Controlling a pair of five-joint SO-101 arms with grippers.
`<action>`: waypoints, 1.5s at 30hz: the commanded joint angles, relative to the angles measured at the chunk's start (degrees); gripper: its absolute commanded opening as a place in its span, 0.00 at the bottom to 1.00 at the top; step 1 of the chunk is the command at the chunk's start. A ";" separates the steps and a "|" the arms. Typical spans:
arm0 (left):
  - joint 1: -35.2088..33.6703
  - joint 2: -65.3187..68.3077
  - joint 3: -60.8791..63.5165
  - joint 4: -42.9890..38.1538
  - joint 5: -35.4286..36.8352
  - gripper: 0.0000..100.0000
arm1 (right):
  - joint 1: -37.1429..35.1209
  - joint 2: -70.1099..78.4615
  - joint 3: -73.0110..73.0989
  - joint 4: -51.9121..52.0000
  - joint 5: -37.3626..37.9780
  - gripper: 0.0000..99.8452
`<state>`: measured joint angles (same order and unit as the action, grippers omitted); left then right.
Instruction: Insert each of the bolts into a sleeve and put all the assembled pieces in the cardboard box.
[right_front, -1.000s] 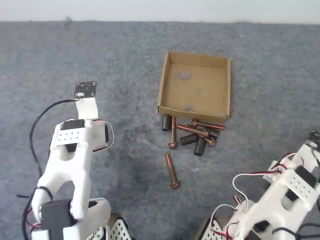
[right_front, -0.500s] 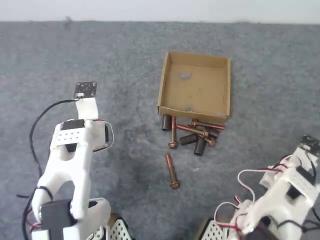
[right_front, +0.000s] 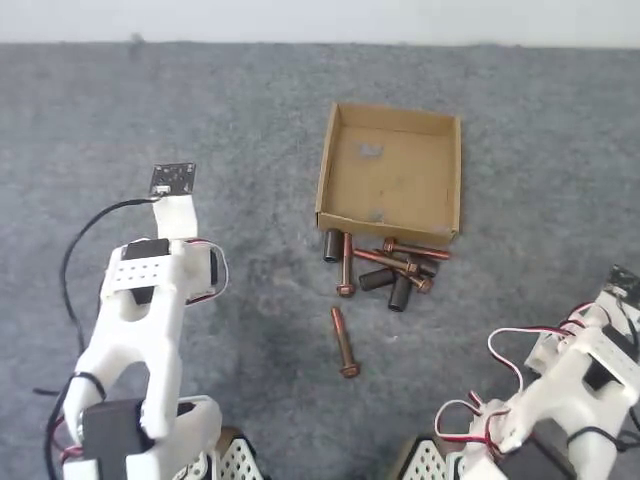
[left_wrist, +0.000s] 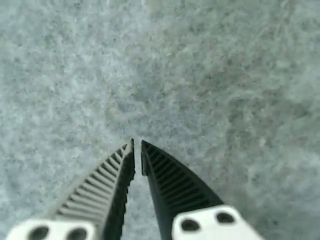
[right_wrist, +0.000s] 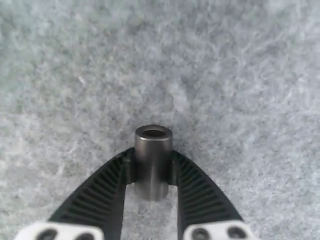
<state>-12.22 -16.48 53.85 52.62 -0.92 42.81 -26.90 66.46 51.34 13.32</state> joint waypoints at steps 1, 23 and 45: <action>3.16 -0.79 -4.00 3.08 -9.93 0.02 | 0.31 0.75 -1.85 0.04 1.32 0.02; 46.07 -0.70 -5.49 21.89 -53.98 0.14 | 0.04 0.75 -1.93 -0.22 1.41 0.02; 54.59 -0.18 -7.52 15.38 -56.53 0.12 | -0.04 0.75 -1.93 -0.13 4.13 0.02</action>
<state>42.11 -16.48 46.37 68.88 -56.92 42.81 -26.81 66.37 51.34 16.40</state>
